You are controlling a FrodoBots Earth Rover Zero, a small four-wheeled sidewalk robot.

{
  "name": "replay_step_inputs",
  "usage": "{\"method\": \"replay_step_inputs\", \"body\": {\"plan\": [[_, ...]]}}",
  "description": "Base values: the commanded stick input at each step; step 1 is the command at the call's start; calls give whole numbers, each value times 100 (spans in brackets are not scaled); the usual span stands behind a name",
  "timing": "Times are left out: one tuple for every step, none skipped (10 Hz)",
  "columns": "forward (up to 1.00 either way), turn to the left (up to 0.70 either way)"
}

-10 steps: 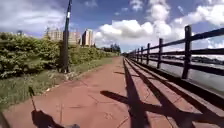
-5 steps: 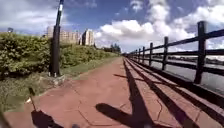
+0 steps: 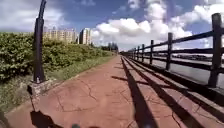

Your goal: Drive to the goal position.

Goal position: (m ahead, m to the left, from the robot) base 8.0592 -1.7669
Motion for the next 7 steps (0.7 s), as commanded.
{"method": "replay_step_inputs", "body": {"plan": [[85, 0], [85, 0], [85, 0], [85, -27], [85, -34], [85, -34], [85, -22]]}}
